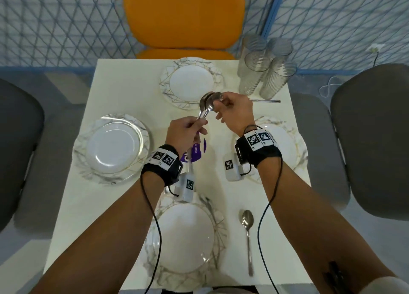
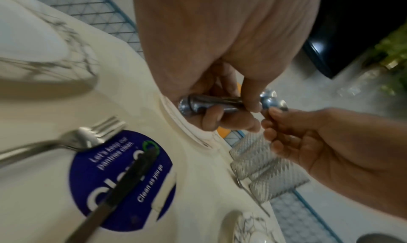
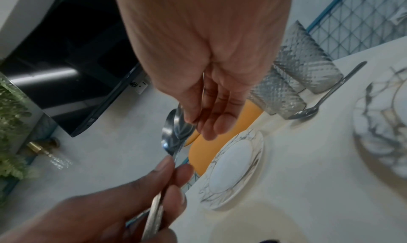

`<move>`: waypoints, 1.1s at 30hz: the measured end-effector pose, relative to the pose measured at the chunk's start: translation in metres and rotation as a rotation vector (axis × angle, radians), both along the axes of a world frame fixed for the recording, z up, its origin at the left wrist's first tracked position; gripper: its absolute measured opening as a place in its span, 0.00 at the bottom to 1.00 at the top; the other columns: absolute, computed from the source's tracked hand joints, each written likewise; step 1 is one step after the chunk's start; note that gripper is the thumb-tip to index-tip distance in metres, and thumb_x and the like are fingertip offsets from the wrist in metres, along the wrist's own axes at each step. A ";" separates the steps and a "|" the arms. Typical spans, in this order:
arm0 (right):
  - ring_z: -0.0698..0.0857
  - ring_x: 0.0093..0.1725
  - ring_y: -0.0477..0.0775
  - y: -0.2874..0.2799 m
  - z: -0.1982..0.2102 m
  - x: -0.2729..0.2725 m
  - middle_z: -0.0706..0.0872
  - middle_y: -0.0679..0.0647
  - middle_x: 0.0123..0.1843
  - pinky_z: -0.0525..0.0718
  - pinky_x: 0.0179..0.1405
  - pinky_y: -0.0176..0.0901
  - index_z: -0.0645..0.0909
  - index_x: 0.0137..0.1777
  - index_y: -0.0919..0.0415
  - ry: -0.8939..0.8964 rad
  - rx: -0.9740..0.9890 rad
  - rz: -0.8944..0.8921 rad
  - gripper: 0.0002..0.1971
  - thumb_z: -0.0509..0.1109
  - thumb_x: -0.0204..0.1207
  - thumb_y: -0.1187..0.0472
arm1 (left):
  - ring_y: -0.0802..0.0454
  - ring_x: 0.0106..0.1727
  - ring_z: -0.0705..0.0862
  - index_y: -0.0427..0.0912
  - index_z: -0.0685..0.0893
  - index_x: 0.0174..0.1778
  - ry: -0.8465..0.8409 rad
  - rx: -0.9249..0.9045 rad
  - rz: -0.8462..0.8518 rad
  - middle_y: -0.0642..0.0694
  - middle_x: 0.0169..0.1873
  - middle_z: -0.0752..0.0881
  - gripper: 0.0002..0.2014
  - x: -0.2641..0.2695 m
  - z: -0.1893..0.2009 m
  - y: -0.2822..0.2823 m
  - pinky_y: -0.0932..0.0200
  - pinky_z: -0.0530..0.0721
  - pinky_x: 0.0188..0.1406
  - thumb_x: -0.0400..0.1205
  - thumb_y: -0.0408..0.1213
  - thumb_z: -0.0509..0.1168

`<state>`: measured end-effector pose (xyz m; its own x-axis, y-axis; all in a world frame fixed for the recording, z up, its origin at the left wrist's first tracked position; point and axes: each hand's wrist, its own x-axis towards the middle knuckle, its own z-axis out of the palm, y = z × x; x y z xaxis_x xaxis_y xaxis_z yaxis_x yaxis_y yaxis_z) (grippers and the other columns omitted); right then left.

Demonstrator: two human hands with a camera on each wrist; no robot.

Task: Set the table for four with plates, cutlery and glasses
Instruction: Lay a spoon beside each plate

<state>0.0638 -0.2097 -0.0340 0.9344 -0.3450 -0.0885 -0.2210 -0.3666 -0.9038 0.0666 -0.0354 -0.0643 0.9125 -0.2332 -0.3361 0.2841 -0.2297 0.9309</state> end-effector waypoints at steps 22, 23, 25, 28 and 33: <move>0.93 0.34 0.64 0.108 0.007 0.036 0.92 0.63 0.38 0.93 0.37 0.59 0.81 0.58 0.64 0.033 0.337 -0.089 0.12 0.76 0.76 0.70 | 0.54 0.27 0.81 0.42 0.88 0.49 0.037 -0.178 0.430 0.47 0.46 0.96 0.05 0.070 0.024 0.114 0.62 0.66 0.21 0.86 0.39 0.71; 0.93 0.35 0.64 0.109 0.006 0.035 0.92 0.63 0.38 0.93 0.38 0.58 0.81 0.57 0.65 0.057 0.348 -0.067 0.13 0.77 0.75 0.69 | 0.54 0.28 0.83 0.41 0.89 0.50 0.040 -0.187 0.450 0.46 0.45 0.96 0.05 0.073 0.024 0.116 0.63 0.66 0.21 0.86 0.40 0.72; 0.93 0.36 0.62 0.110 0.006 0.034 0.93 0.61 0.38 0.92 0.39 0.54 0.81 0.56 0.65 0.125 0.328 0.022 0.14 0.79 0.74 0.66 | 0.55 0.32 0.87 0.39 0.90 0.53 0.042 -0.202 0.500 0.44 0.44 0.96 0.09 0.078 0.026 0.119 0.64 0.67 0.21 0.84 0.41 0.74; 0.92 0.36 0.54 0.111 0.003 0.034 0.94 0.56 0.39 0.89 0.36 0.47 0.85 0.53 0.63 0.216 0.210 0.200 0.11 0.79 0.73 0.63 | 0.54 0.33 0.89 0.39 0.89 0.53 0.043 -0.230 0.539 0.41 0.42 0.95 0.12 0.087 0.031 0.121 0.64 0.67 0.22 0.80 0.42 0.78; 0.88 0.33 0.52 0.121 -0.005 0.038 0.91 0.58 0.39 0.88 0.35 0.41 0.89 0.48 0.62 0.193 0.151 0.209 0.07 0.80 0.71 0.65 | 0.55 0.35 0.88 0.37 0.88 0.55 0.052 -0.205 0.529 0.45 0.43 0.96 0.19 0.094 0.035 0.116 0.63 0.68 0.24 0.78 0.48 0.80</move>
